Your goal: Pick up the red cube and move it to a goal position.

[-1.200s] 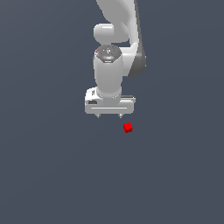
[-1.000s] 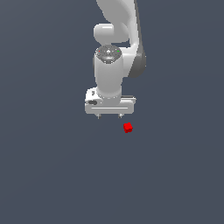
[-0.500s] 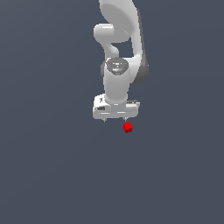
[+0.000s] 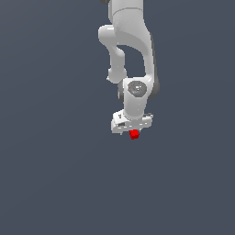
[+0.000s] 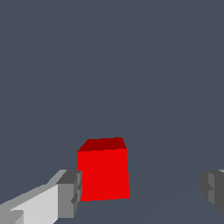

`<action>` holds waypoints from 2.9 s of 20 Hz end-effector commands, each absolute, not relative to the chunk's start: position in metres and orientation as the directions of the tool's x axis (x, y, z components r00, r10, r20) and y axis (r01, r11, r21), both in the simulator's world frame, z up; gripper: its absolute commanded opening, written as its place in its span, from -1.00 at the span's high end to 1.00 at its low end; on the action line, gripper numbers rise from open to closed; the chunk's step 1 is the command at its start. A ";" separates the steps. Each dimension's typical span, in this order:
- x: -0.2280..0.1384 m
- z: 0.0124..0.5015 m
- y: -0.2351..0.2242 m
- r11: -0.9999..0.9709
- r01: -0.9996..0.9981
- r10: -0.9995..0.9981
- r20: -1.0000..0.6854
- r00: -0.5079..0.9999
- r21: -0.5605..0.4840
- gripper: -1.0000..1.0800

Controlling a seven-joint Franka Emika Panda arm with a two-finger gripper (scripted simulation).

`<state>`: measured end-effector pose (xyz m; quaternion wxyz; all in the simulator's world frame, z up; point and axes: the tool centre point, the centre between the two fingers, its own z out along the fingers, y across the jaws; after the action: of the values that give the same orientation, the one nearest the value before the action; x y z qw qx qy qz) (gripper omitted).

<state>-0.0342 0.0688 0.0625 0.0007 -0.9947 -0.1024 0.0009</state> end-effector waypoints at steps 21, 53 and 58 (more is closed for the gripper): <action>-0.044 0.021 0.094 -0.963 0.269 0.269 0.000 0.963 -0.001 1.00; -0.008 0.244 -0.056 -0.963 0.270 0.270 0.001 0.963 -0.002 1.00; -0.002 0.268 -0.073 -0.963 0.270 0.270 0.000 0.963 -0.001 1.00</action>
<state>-0.0036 -0.0683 0.2610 0.0004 -0.9908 -0.1355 -0.0005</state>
